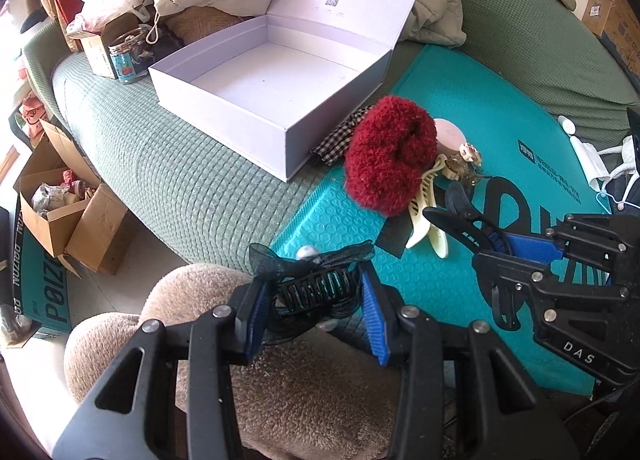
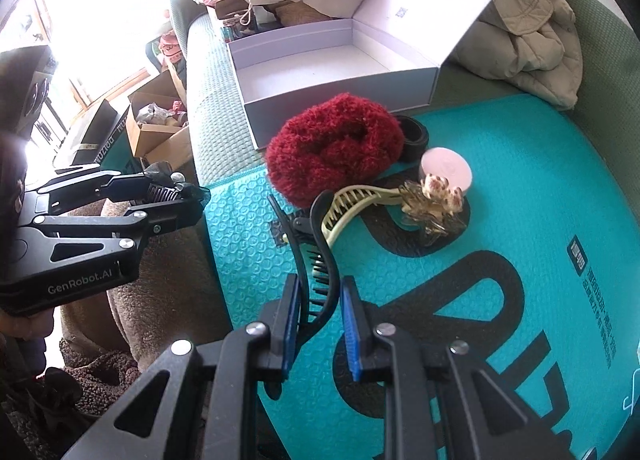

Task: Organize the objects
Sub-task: 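Carry both black clips into the white box with both tools, then open both tools to release the black clips inside the box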

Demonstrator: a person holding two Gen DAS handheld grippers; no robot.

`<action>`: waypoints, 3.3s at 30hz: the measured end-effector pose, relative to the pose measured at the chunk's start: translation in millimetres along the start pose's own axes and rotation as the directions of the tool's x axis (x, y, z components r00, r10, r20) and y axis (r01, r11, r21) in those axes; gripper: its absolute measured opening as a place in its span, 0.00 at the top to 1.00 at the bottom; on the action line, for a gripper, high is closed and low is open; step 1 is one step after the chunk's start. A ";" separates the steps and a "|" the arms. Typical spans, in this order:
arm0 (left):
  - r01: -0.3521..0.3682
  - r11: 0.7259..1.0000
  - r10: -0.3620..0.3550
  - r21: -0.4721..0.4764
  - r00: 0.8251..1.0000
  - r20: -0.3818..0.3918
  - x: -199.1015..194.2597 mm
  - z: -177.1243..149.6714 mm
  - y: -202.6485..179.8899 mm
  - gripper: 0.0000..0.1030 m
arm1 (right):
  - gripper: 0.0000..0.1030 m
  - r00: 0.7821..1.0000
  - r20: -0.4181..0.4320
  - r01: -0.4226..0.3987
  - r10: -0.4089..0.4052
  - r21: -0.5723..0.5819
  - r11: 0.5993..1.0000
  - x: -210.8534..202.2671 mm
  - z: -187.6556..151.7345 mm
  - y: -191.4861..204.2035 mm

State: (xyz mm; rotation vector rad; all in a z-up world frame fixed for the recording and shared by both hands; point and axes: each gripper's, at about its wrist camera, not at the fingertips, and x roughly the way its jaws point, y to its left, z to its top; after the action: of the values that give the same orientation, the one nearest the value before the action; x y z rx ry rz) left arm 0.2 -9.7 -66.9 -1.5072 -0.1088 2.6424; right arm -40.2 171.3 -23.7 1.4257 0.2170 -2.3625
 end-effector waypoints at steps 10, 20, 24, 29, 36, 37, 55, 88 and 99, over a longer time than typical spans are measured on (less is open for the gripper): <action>-0.033 0.999 0.034 -0.023 0.999 0.032 -10.2 16.9 21.2 0.62 | 0.81 0.999 0.039 -0.027 0.030 -0.077 0.997 -0.7 25.9 23.2; -0.043 0.999 0.045 -0.020 0.997 0.065 -15.3 51.2 32.1 0.62 | 0.81 0.994 0.092 -0.042 0.052 -0.108 0.993 -1.0 59.7 21.7; -0.041 0.999 0.043 -0.016 0.996 0.075 -13.5 68.7 35.3 0.62 | 0.81 0.991 0.111 -0.064 0.077 -0.120 0.991 -0.6 76.3 17.9; -0.040 0.999 0.042 -0.019 0.996 0.080 -4.8 91.1 41.5 0.62 | 0.81 0.988 0.138 -0.054 0.074 -0.147 0.988 2.0 97.2 14.7; -0.043 0.999 0.043 -0.008 0.994 0.096 8.5 123.6 53.2 0.62 | 0.81 0.986 0.156 -0.029 0.053 -0.158 0.987 14.7 125.3 5.4; -0.043 0.999 0.044 -0.005 0.994 0.099 10.4 128.3 54.8 0.62 | 0.81 0.986 0.159 -0.025 0.050 -0.160 0.987 16.4 129.8 4.2; -0.055 0.998 0.055 -0.008 0.992 0.116 63.3 211.0 92.6 0.62 | 0.81 0.978 0.205 0.010 0.028 -0.181 0.983 51.1 207.5 -15.1; -0.128 0.992 0.129 0.014 0.990 -0.052 204.7 280.4 110.4 0.61 | 0.81 0.999 0.029 0.021 -0.016 -0.152 0.988 158.6 273.0 -64.0; -0.141 0.989 0.144 0.037 0.986 -0.081 220.0 280.1 107.0 0.57 | 0.81 0.999 -0.020 0.029 -0.033 -0.159 0.987 181.1 262.9 -66.5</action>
State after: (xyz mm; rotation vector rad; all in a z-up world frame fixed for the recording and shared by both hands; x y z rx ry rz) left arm -357.6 -93.4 -124.2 -1.6725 0.0480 2.6691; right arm -357.6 106.7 -61.5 1.3825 0.4267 -2.2973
